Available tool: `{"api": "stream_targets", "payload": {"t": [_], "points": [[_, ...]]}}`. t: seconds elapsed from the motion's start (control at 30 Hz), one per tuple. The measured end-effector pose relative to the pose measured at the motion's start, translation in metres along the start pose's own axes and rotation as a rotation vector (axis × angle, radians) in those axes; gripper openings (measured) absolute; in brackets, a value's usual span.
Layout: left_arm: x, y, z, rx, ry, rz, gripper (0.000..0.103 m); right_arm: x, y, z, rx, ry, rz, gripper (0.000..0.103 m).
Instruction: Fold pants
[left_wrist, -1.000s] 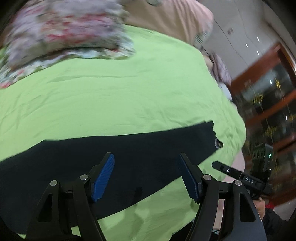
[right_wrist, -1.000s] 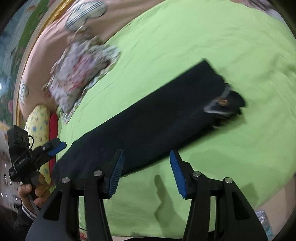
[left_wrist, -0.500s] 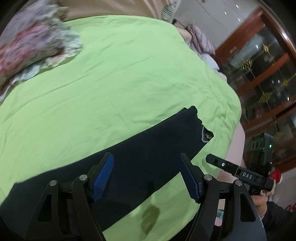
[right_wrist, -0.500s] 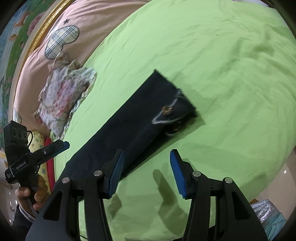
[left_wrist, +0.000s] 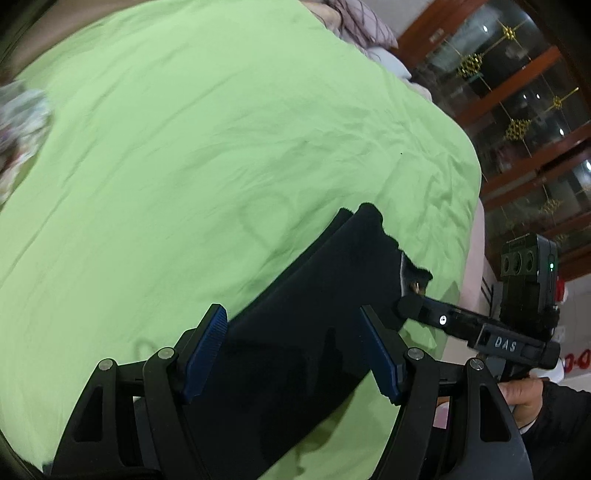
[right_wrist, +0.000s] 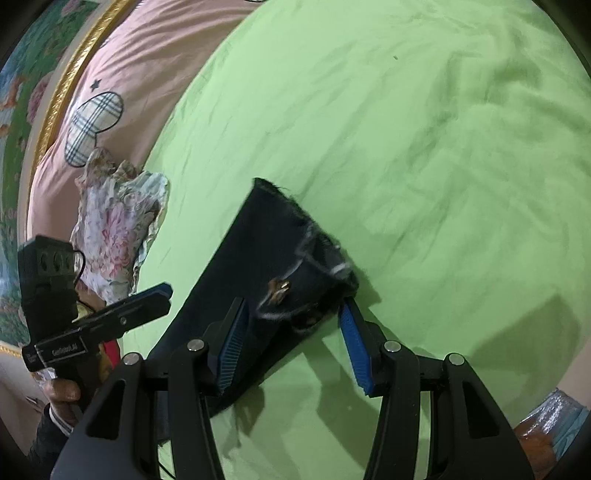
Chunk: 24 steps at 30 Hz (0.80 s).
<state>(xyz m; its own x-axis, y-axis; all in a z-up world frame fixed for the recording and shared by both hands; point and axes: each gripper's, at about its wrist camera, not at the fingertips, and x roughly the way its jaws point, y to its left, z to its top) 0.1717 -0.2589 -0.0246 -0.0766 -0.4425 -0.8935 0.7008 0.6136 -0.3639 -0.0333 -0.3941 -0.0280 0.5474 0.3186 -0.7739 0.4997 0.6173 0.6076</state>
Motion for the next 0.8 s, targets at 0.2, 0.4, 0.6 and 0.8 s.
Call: {"api": "stream_targets", "payload": {"t": [0.2, 0.4, 0.6, 0.8], "points": [[0.033, -0.009, 0.025, 0.041, 0.036, -0.030, 0.070, 0.005, -0.006, 0.002, 0.016, -0.004, 0.015, 0.035], [0.061, -0.026, 0.040, 0.124, 0.101, -0.049, 0.042, 0.005, -0.014, 0.000, 0.004, 0.004, 0.025, 0.022], [0.067, -0.024, 0.047, 0.122, 0.139, -0.112, 0.026, 0.006, -0.016, -0.002, 0.023, 0.005, 0.057, 0.021], [0.052, -0.028, 0.043, 0.137, 0.094, -0.145, 0.012, -0.002, -0.009, -0.005, 0.002, -0.025, 0.102, 0.016]]}}
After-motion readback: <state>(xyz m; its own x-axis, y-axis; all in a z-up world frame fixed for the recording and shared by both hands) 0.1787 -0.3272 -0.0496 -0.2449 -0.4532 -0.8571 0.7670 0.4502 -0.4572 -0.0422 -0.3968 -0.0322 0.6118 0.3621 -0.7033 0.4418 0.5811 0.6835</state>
